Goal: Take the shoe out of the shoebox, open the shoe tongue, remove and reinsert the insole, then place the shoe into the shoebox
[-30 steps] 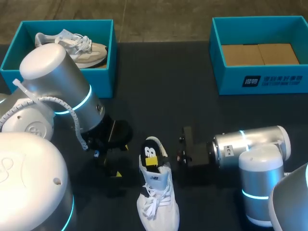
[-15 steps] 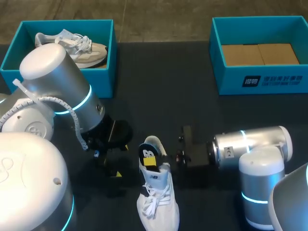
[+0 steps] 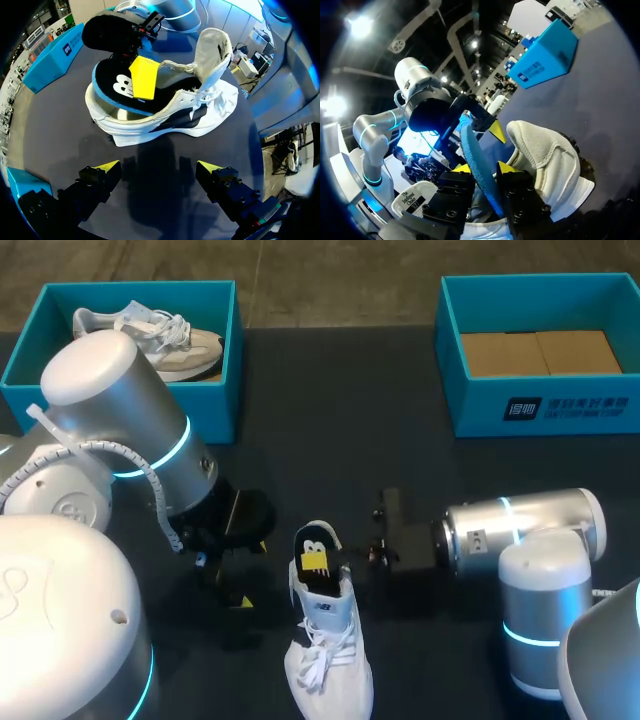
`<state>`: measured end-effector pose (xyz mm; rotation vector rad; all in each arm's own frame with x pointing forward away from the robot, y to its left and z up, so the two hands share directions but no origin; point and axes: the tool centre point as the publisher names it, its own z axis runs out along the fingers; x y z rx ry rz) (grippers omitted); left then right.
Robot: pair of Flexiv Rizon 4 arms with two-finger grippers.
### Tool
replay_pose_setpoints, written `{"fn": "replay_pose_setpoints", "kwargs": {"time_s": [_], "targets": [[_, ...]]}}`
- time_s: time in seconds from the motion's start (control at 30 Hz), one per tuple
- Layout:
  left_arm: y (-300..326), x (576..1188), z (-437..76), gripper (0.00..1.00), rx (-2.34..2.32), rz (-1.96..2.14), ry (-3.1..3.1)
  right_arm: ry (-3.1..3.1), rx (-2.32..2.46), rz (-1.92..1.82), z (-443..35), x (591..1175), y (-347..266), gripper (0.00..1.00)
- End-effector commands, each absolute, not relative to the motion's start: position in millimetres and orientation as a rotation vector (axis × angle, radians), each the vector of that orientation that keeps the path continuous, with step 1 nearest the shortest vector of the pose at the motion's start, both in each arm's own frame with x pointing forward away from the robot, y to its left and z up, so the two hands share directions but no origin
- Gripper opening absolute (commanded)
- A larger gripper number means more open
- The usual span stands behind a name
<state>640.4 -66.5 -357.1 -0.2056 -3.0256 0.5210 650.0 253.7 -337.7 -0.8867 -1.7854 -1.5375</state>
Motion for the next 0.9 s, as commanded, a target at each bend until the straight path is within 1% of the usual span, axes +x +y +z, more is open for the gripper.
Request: {"fn": "replay_pose_setpoints", "kwargs": {"time_s": [0.03, 0.27, 0.43, 0.67, 0.9], "targets": [[-65.3, 639.6, -357.6, 1.00, -0.207, 0.526, -3.026, -1.766, -0.897, -1.532, -341.7, 656.0, 253.7, 0.00], [-65.3, 639.6, -357.6, 1.00, -0.207, 0.526, -3.026, -1.702, -0.983, -1.487, -354.0, 653.4, 253.6, 0.00], [-65.3, 639.6, -357.6, 1.00, -0.207, 0.526, -3.026, -1.680, -1.002, -1.475, -363.8, 641.2, 252.8, 0.00], [-65.3, 639.6, -357.6, 1.00, -0.207, 0.526, -3.026, -1.674, -1.012, -1.458, -368.3, 627.4, 258.0, 0.00], [-65.3, 639.6, -357.6, 1.00, -0.207, 0.526, -3.026, -1.698, -1.007, -1.454, -363.5, 628.0, 261.6, 0.00]]}}
